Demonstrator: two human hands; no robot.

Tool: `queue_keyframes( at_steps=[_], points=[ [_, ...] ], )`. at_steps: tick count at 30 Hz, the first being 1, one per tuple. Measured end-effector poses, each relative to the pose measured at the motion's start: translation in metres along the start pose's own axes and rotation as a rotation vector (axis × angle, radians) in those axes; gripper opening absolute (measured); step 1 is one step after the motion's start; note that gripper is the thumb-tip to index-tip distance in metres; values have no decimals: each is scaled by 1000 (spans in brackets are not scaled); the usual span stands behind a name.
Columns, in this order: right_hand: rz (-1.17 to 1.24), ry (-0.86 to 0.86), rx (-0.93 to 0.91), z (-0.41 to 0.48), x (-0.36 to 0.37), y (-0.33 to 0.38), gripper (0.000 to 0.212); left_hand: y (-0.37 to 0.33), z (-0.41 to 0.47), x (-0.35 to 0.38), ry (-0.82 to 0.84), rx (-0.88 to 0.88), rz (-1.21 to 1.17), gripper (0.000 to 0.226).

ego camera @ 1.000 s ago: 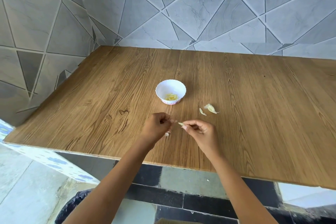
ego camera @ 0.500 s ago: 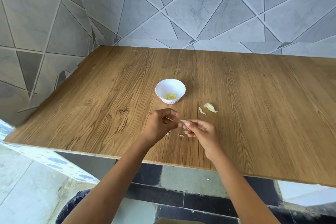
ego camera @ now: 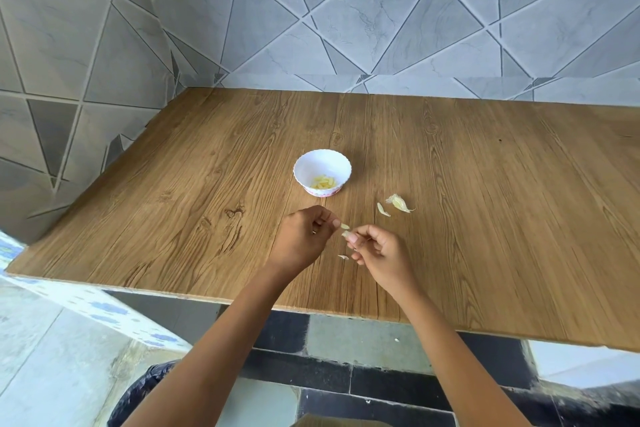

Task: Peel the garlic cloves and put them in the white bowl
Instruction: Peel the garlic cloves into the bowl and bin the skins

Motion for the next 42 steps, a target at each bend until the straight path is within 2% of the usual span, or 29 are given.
queue_keyframes(
  at_steps=[3, 8, 12, 15, 22, 28, 32, 35, 37, 42],
  points=[
    [-202, -35, -124, -1, -2, -1, 12, 5, 1, 0, -17, -53, -32, 14],
    [-433, -181, -190, 3, -4, -2, 18, 21, -1, 2, 21, -235, -214, 12],
    [-506, -99, -255, 5, 4, -7, 4, 33, -2, 0, 4, -295, -233, 8],
    [-539, -86, -277, -1, 4, -8, 18, 53, 1, -12, -59, -351, -179, 5],
    [-674, -89, -246, -14, -1, -14, 32, 78, 15, -51, -234, -380, 63, 7],
    [-701, -83, -175, -21, -1, -22, 40, 77, 16, -48, -142, -327, 260, 9],
    [-619, -74, -138, -20, -4, -22, 39, 56, 6, -47, -139, -225, 331, 16],
    [-528, -82, -108, -24, -7, -20, 40, 32, -8, -22, 30, -133, 358, 21],
    [-500, -97, -97, -27, -11, -20, 40, 22, -15, -1, 150, -143, 351, 19],
    [-421, -127, -39, -34, -26, -21, 42, 6, -10, 36, 199, -130, 374, 24]
  ],
)
Point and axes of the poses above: each hand's wrist, its own z-axis towards the middle knuckle, its own x-axis out of the palm, y = z × x, the point moved 5 cm from there along z, towards the middle knuckle, and after that the axes turned 4 degrees about y, right-handed, at the moved point
